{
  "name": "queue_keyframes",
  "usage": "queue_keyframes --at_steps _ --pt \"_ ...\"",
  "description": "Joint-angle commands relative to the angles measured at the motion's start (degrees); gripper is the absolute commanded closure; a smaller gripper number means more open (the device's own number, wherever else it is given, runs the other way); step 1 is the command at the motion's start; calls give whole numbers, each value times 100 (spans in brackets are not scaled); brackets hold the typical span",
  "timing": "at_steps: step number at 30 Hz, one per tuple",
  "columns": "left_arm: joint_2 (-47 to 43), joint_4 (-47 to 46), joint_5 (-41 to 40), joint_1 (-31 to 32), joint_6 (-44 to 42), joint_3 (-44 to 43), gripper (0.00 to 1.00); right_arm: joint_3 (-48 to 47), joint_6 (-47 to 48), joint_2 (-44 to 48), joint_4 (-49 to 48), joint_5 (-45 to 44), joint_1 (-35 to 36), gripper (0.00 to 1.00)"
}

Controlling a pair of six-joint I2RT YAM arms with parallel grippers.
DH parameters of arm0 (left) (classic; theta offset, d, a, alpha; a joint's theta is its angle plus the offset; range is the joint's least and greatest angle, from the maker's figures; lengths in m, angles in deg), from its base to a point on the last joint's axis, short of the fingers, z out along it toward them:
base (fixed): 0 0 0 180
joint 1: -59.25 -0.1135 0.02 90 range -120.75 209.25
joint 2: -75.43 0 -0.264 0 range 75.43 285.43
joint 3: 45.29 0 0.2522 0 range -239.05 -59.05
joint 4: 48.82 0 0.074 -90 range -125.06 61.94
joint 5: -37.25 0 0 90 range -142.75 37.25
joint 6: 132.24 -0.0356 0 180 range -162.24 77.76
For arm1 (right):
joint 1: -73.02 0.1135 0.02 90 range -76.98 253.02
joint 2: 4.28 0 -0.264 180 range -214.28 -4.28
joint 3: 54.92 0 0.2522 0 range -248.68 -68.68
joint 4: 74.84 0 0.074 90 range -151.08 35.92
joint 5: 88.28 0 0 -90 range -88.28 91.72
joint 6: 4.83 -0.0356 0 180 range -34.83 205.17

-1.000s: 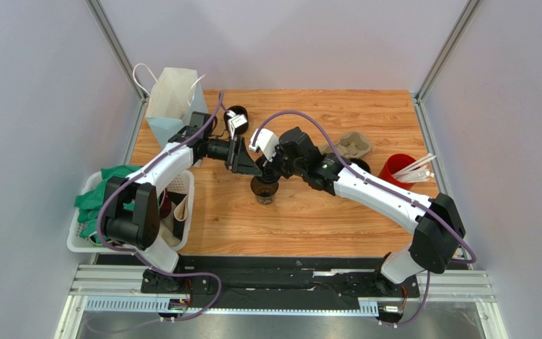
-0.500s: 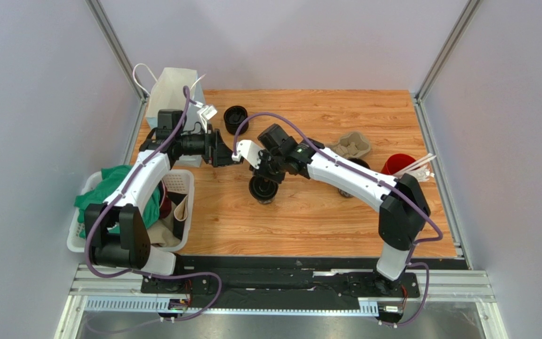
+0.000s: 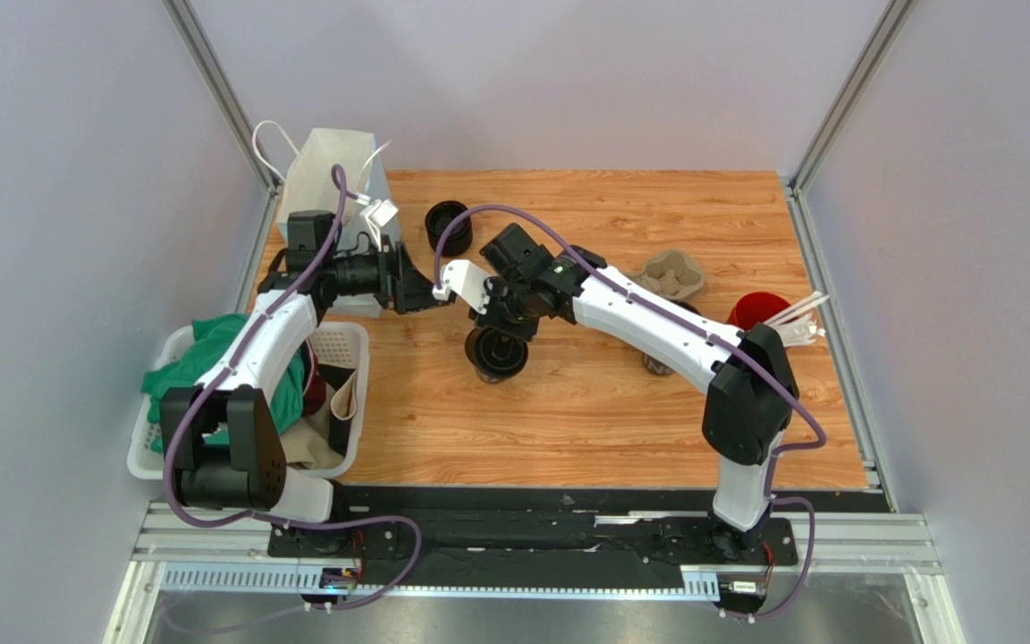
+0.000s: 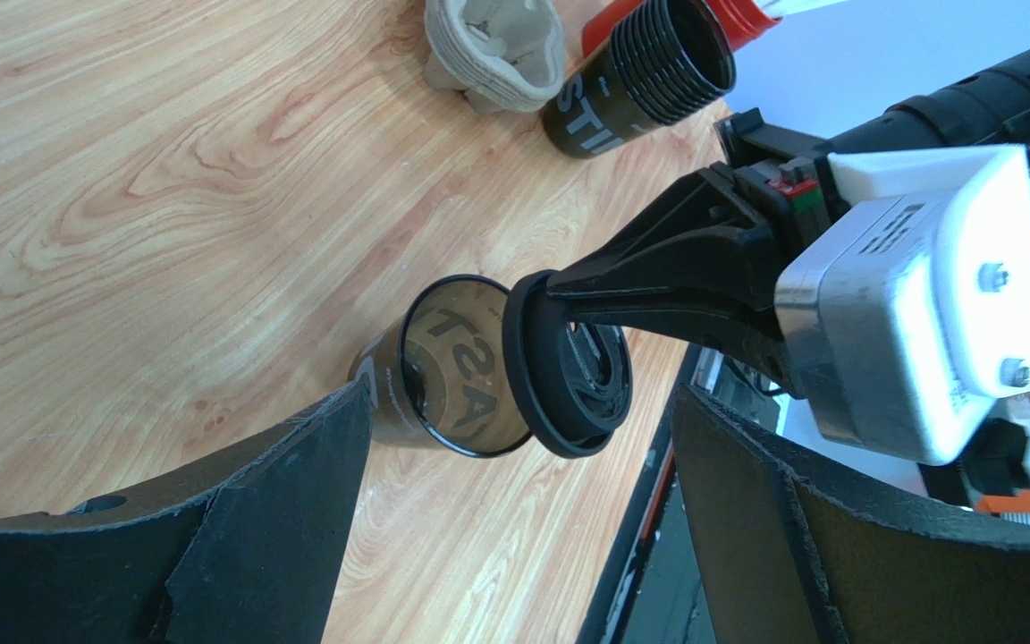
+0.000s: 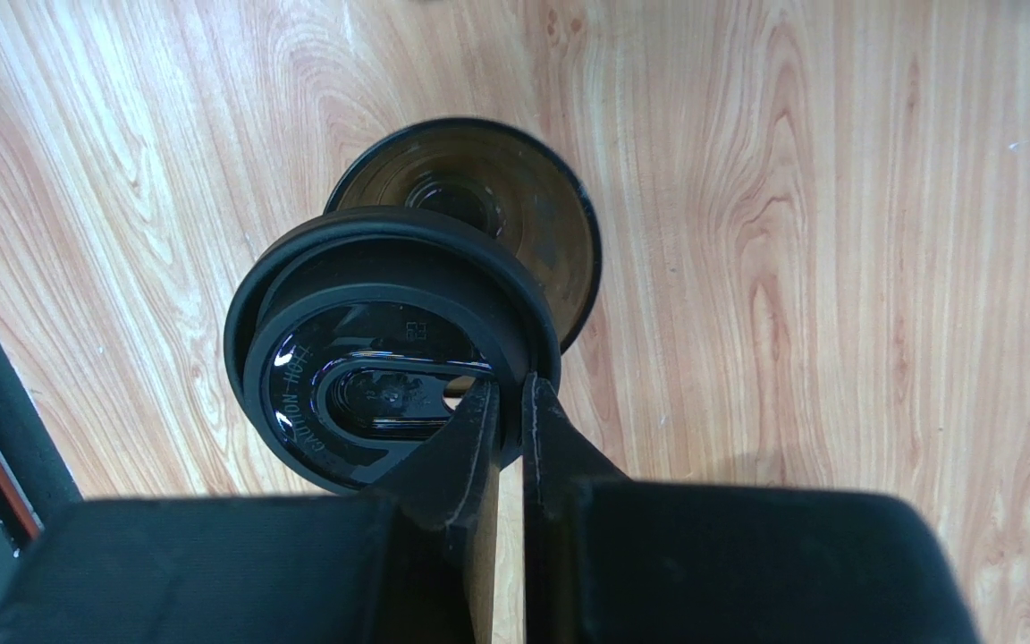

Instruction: Pack the takeout coffee

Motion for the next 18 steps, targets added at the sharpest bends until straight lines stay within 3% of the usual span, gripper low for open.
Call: queue_keyframes --at_steps 1,9,18 --pt "-160 -324 202 -9 62 44 10 -607 62 -279 278 20 -43 92" --pt "-274 -562 194 -71 211 185 10 -1653 -35 -1043 938 231 -201 91" --pt "-230 -667 246 -80 247 220 11 -2022 -96 -1298 1281 328 -228 90"
